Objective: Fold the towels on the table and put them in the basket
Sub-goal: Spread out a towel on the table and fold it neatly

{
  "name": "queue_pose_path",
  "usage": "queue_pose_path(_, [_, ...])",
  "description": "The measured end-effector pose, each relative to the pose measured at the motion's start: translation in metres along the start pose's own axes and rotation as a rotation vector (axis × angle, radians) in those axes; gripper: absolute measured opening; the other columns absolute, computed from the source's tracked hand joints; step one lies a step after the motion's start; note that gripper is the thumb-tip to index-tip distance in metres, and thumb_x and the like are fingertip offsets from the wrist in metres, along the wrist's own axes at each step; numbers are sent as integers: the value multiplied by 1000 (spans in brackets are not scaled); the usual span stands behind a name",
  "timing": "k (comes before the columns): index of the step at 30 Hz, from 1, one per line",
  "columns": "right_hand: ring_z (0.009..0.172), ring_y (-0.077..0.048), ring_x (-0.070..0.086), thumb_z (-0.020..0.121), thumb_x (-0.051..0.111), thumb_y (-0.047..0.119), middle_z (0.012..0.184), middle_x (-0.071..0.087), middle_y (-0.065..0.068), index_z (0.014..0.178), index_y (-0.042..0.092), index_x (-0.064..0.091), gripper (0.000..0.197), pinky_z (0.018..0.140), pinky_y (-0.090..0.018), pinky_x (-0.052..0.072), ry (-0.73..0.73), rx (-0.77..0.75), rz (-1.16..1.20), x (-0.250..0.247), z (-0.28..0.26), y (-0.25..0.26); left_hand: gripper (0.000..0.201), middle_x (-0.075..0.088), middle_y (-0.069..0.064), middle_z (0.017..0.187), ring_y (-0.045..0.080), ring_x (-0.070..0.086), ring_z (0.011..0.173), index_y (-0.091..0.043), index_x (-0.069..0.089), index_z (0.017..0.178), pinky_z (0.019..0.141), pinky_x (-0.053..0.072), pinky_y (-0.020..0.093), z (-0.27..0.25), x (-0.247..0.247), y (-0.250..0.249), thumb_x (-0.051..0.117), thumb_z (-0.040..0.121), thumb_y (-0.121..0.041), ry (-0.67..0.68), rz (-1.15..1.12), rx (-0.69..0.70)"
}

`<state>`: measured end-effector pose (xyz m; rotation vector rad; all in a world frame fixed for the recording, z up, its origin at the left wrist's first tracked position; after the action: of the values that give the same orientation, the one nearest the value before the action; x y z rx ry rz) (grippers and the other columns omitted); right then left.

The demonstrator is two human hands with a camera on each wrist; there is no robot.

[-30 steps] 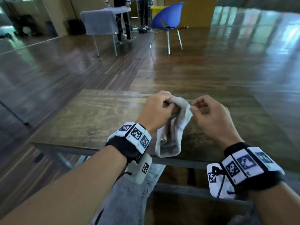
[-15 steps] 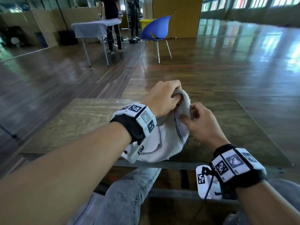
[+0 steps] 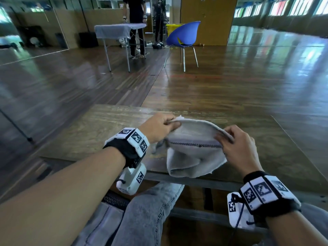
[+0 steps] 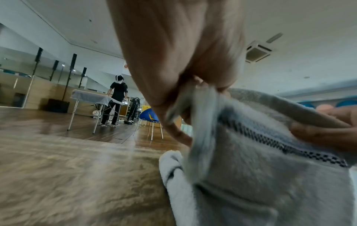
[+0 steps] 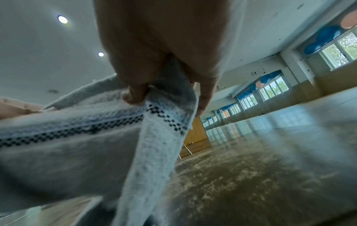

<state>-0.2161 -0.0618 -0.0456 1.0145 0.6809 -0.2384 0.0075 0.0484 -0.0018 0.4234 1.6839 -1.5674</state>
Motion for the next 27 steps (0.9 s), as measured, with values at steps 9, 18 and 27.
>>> queue_pose_path(9, [69, -16, 56, 91, 50, 0, 71, 63, 4, 77, 19, 65, 29, 54, -23, 35, 110, 18, -21, 32, 7, -14, 25, 67, 4, 100, 26, 64, 94, -23, 57, 102, 83, 53, 40, 16, 12, 28, 71, 82, -16, 252, 271, -48])
queue_pose_path(18, [79, -10, 67, 93, 64, 16, 79, 76, 5, 84, 21, 80, 20, 77, -30, 51, 711, 80, 74, 59, 7, -20, 9, 30, -6, 128, 18, 39, 104, -29, 65, 75, 75, 38, 32, 27, 58, 60, 72, 73, -33, 508, 405, -77])
queue_pose_path(27, [74, -22, 61, 90, 57, 6, 88, 71, -15, 69, 21, 74, 31, 76, -46, 51, 902, -16, -64, 73, 25, -6, 13, 66, -1, 89, 20, 59, 84, -23, 76, 86, 74, 53, 38, 55, 76, 40, 66, 79, -21, 533, 436, 186])
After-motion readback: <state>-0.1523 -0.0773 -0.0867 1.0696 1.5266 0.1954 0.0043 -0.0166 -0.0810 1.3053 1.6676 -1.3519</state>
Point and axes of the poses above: each hand's wrist, its own z-axis towards the middle knuckle, its own x-axis out of the palm, y = z × x, the point moved 3 cm from there along z, towards the middle knuckle
